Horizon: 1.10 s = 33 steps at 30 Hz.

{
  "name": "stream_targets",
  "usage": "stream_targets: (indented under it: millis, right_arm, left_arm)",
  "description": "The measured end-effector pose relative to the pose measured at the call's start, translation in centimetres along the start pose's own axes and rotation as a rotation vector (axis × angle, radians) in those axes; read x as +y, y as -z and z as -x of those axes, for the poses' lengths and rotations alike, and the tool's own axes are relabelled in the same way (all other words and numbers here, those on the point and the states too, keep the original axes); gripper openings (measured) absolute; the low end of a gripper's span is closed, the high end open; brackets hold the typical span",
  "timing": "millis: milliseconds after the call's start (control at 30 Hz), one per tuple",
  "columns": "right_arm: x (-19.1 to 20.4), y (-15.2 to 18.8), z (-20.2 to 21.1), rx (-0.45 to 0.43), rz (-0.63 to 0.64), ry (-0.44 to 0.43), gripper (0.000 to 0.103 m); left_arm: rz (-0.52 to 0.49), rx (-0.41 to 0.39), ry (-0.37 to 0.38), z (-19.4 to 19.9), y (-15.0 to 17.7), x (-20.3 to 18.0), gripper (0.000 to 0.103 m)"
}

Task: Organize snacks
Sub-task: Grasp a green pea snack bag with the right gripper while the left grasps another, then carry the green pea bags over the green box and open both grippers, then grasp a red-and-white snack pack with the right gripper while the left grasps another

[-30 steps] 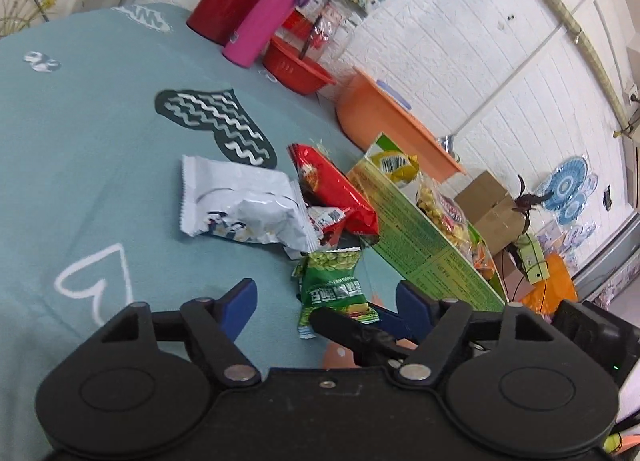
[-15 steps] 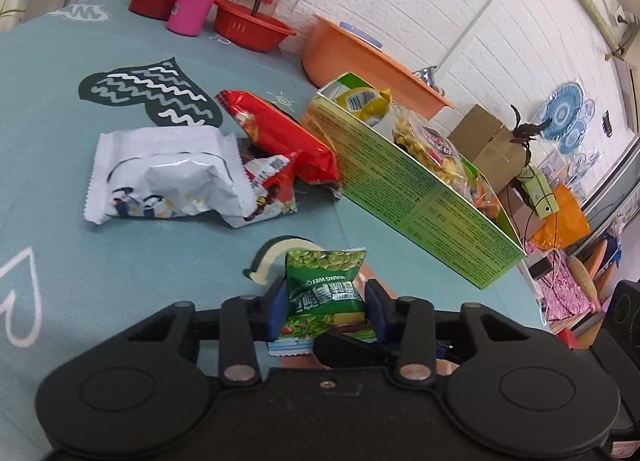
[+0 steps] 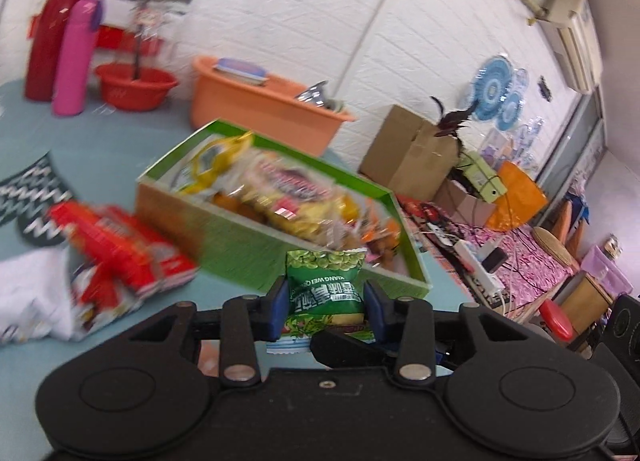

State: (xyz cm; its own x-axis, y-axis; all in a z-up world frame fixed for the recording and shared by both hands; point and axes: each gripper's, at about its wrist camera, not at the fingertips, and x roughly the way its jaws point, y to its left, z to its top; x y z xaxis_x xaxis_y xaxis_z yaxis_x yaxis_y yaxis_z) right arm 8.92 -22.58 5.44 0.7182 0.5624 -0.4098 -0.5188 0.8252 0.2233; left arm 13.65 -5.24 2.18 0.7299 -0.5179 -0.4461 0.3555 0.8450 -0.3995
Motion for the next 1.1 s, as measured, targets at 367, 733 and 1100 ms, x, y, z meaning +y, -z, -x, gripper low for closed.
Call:
stream_targets:
  millis: [367, 733, 1100]
  right_arm:
    - [-6.1, -2.5, 0.4, -0.1, -0.051, 0.143, 0.043]
    - [-8.1, -0.8, -1.0, -0.078, 0.055, 0.308, 0.103]
    - [-6.1, -1.3, 1.3, -0.11, 0.065, 0.27, 0.103]
  left_arm:
    - [-0.054, 0.038, 0.108, -7.8, -3.8, -3.4, 0.043]
    - [-0.028, 0.034, 0.092, -9.6, -3.1, -2.6, 0.103]
    - [0.0, 0.033, -0.024, -5.0, -2.9, -2.4, 0.103]
